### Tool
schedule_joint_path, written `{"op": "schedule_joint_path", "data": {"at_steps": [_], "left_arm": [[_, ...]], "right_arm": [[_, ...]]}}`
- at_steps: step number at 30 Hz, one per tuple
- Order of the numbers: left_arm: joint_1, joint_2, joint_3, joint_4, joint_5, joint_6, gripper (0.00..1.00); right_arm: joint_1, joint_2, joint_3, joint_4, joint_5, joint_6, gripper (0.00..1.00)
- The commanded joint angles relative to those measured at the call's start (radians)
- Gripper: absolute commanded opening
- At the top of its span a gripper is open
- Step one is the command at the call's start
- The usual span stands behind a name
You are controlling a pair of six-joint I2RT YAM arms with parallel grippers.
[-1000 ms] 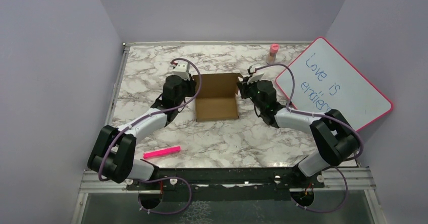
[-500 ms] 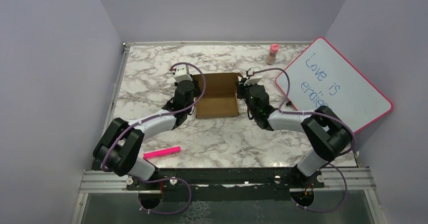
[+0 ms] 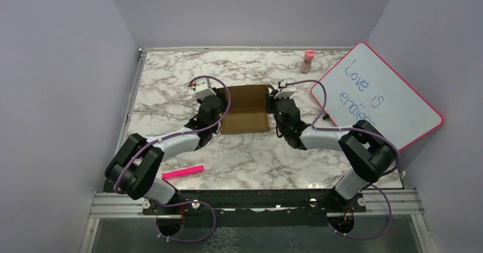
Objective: Fold the paper box
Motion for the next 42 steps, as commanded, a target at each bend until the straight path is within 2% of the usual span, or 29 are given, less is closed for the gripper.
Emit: {"op": "schedule_joint_path", "data": {"at_steps": [1, 12, 29, 37, 42], "left_arm": [[-0.046, 0.011, -0.017, 0.024, 0.041, -0.064, 0.30], [-0.092, 0.028, -0.047, 0.024, 0.027, -0.121, 0.31], [-0.121, -0.020, -0.143, 0.025, -0.001, -0.202, 0.35], [-0.123, -0.019, -0.080, 0.024, 0.011, -0.122, 0.37], [-0.122, -0.086, -0.150, 0.023, 0.026, -0.068, 0.45]], "right_arm": [[0.045, 0.020, -0.012, -0.041, -0.001, 0.100, 0.07], [0.070, 0.014, -0.042, -0.100, 0.046, 0.171, 0.07], [0.084, 0.000, -0.104, -0.118, 0.026, 0.231, 0.08], [0.084, 0.012, -0.061, -0.142, 0.030, 0.222, 0.09], [0.084, 0.008, -0.044, -0.174, 0.064, 0.200, 0.10]]}}
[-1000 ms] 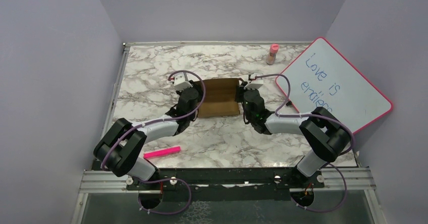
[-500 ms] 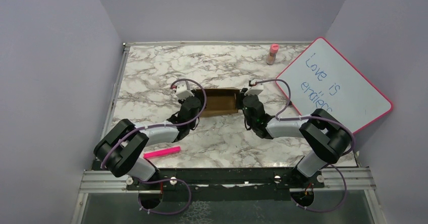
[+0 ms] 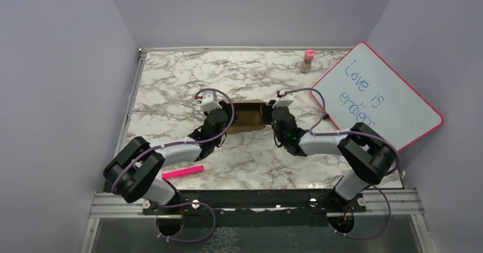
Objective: Fold the paper box
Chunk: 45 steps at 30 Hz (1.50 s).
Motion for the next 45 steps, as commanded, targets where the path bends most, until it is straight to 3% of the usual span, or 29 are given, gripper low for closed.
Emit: {"op": "schedule_joint_path", "data": {"at_steps": [1, 5, 11, 14, 16, 20, 22, 31, 45], "left_arm": [[-0.002, -0.099, -0.061, 0.007, 0.044, 0.075, 0.47], [-0.002, -0.253, -0.146, -0.026, 0.079, 0.124, 0.56], [0.001, -0.546, -0.248, -0.164, 0.016, 0.138, 0.55], [0.022, -0.621, -0.271, -0.251, -0.095, 0.117, 0.54], [0.077, -0.633, -0.286, -0.256, -0.070, 0.108, 0.52], [0.294, -0.541, -0.312, -0.153, 0.162, 0.016, 0.50], [0.346, -0.458, -0.306, -0.082, 0.234, -0.012, 0.50], [0.417, -0.149, -0.205, 0.138, 0.392, -0.042, 0.51], [0.451, 0.033, -0.128, 0.233, 0.521, -0.072, 0.49]], "right_arm": [[0.010, 0.025, 0.021, -0.084, 0.017, -0.006, 0.10], [0.010, 0.036, 0.031, -0.095, 0.036, -0.017, 0.10], [0.010, 0.037, 0.044, -0.103, 0.053, -0.037, 0.10], [0.010, 0.042, 0.049, -0.099, 0.045, -0.044, 0.10], [0.010, 0.043, 0.049, -0.097, 0.041, -0.047, 0.10], [0.010, 0.046, 0.046, -0.094, 0.036, -0.052, 0.10], [0.010, 0.046, 0.042, -0.086, 0.031, -0.057, 0.10], [0.010, 0.043, 0.041, -0.079, 0.021, -0.070, 0.09], [0.010, 0.049, 0.045, -0.076, 0.006, -0.079, 0.09]]}}
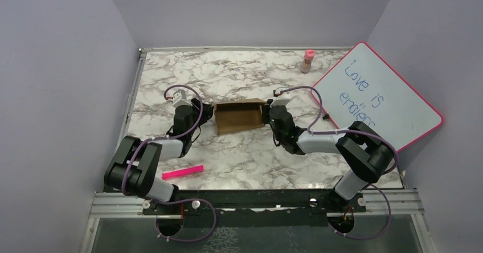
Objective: Fold the paper box
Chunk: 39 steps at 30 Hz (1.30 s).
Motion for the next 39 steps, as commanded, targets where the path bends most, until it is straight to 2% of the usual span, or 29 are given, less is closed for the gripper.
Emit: {"op": "schedule_joint_path", "data": {"at_steps": [1, 8, 21, 34, 39], "left_arm": [[0.005, 0.054, 0.036, 0.062, 0.084, -0.022, 0.48], [0.003, 0.110, 0.063, 0.085, 0.160, -0.069, 0.45], [-0.009, 0.127, 0.110, 0.109, 0.231, -0.128, 0.45], [-0.032, 0.230, 0.124, 0.115, 0.231, -0.145, 0.45], [-0.070, 0.225, 0.154, 0.127, 0.222, -0.130, 0.45]], "right_arm": [[0.006, 0.028, 0.010, -0.039, -0.015, -0.008, 0.09], [0.006, 0.038, 0.019, -0.041, -0.033, -0.008, 0.09], [0.006, 0.061, 0.060, -0.067, -0.081, -0.009, 0.09], [0.006, 0.054, 0.093, -0.103, -0.126, -0.015, 0.09], [0.006, 0.051, 0.142, -0.176, -0.163, -0.003, 0.10]]}}
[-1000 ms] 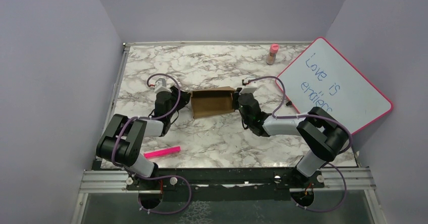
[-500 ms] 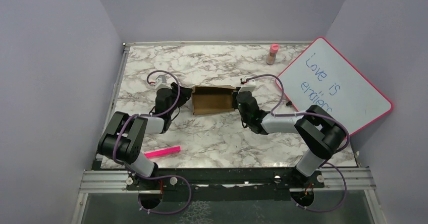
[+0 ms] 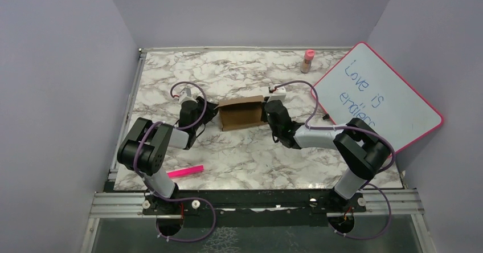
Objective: Fold the paper box
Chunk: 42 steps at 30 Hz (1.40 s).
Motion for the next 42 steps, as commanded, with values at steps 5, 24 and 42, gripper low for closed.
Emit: {"op": "schedule_joint_path", "data": {"at_steps": [5, 24, 42], "left_arm": [[-0.074, -0.014, 0.019, 0.050, 0.053, 0.015, 0.46], [-0.008, -0.469, -0.140, -0.375, -0.141, 0.136, 0.66], [-0.016, -0.440, 0.287, -0.746, 0.109, 0.336, 0.70]], "right_arm": [[0.019, -0.005, 0.038, -0.048, -0.115, 0.022, 0.13], [0.017, -0.296, -0.124, -0.264, 0.058, 0.025, 0.56], [-0.145, -0.264, 0.261, -0.621, -0.274, -0.013, 0.75]]}}
